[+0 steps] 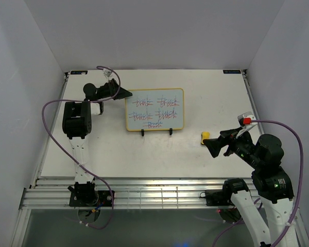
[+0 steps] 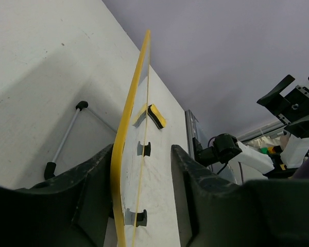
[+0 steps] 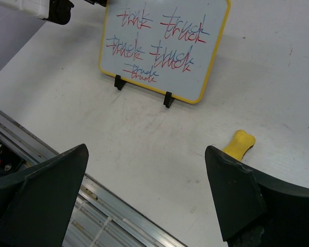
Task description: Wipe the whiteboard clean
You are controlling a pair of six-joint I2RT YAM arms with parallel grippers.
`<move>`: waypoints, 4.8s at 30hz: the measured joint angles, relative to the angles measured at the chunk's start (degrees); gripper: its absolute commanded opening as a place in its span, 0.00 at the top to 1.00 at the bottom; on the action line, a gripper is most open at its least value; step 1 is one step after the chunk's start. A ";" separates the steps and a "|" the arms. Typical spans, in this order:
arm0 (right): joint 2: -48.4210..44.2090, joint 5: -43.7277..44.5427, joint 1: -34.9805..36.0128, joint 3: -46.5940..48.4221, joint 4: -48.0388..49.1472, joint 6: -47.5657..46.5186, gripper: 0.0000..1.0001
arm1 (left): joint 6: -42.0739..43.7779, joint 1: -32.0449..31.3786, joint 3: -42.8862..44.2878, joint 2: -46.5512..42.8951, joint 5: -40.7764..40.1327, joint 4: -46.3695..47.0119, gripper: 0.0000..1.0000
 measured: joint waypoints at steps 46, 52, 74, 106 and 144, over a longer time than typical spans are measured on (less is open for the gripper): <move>0.15 2.67 0.00 -1.88 0.42 0.20 0.10 | -6.05 -3.13 3.43 0.02 1.88 -0.20 1.00; 2.56 11.23 0.00 -6.32 1.31 4.37 0.10 | -7.21 -3.28 3.23 -9.16 -0.55 -0.37 1.00; 40.35 26.99 -0.44 -10.86 14.43 10.29 0.31 | 31.54 -3.19 -49.00 -85.13 -15.76 -63.19 1.00; 57.35 33.75 6.82 -8.50 23.65 10.51 0.37 | 42.27 -3.61 -52.46 -86.16 -19.45 -81.90 1.00; 62.45 35.04 6.88 -5.62 22.99 9.20 0.51 | 42.47 -4.07 -52.52 -86.55 -19.45 -81.90 1.00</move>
